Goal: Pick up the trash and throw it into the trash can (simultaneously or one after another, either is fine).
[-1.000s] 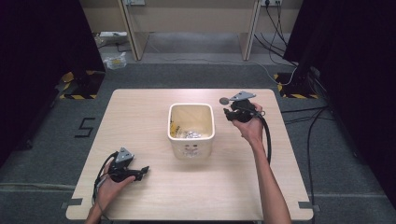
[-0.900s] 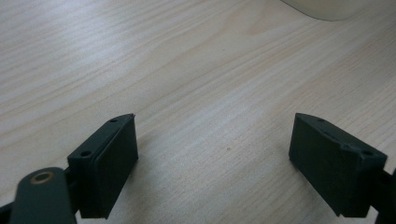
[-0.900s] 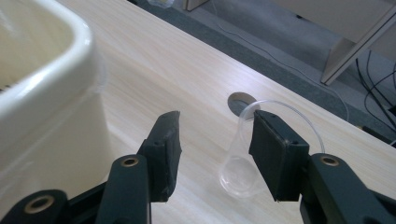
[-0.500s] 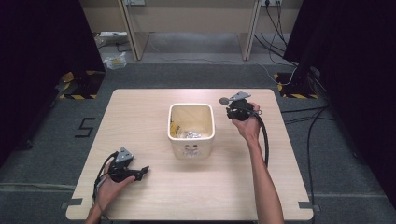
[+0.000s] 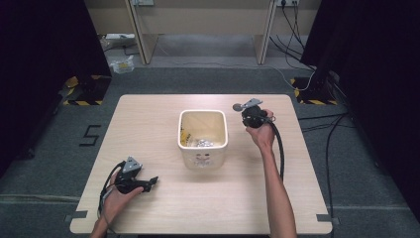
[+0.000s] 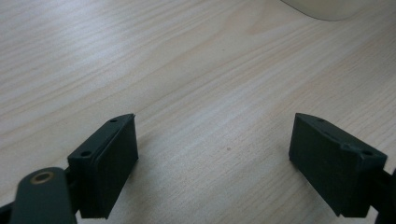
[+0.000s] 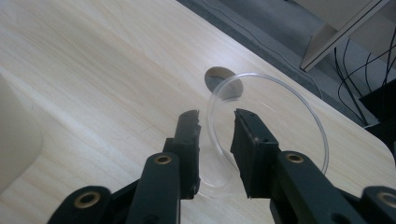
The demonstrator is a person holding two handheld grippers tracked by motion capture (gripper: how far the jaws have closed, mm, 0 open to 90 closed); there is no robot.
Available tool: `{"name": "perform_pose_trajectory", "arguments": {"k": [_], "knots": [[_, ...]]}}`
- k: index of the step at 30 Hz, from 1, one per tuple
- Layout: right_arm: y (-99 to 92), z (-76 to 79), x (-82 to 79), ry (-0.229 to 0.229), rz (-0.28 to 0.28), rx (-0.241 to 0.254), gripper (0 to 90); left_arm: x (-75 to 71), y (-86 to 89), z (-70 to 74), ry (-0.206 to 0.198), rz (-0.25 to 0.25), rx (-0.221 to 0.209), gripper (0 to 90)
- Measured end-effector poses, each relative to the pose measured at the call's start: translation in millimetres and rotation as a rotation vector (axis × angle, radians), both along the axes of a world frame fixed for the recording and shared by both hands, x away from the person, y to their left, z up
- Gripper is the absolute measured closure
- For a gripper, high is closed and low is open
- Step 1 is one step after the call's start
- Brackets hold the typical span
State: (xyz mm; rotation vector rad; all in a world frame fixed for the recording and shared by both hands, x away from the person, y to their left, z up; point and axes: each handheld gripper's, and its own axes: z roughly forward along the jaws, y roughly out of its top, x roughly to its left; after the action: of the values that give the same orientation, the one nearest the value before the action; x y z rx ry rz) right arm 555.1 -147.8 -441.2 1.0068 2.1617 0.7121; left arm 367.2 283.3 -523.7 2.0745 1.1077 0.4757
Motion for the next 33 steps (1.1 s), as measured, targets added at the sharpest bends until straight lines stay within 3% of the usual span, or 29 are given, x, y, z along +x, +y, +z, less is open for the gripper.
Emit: {"name": "perform_pose_trajectory", "arguments": {"k": [7,11,22,33], "knots": [[-3.2,-10.1,-0.1,0.018,0.026,-0.050,82.1,0.0,0.0,0.0,0.000,0.000,0.000,14.7],[-6.7,-8.1,-4.9,0.010,0.051,-0.036,84.2,0.0,-0.1,-0.1,-0.001,0.000,-0.001,14.6],[-17.5,24.7,-28.4,-0.058,0.093,0.038,84.4,0.0,0.0,-0.1,-0.001,0.000,0.000,14.6],[-13.0,57.4,-58.5,-0.114,0.162,0.085,84.3,0.0,0.0,-0.1,-0.001,0.001,-0.001,14.6]]}}
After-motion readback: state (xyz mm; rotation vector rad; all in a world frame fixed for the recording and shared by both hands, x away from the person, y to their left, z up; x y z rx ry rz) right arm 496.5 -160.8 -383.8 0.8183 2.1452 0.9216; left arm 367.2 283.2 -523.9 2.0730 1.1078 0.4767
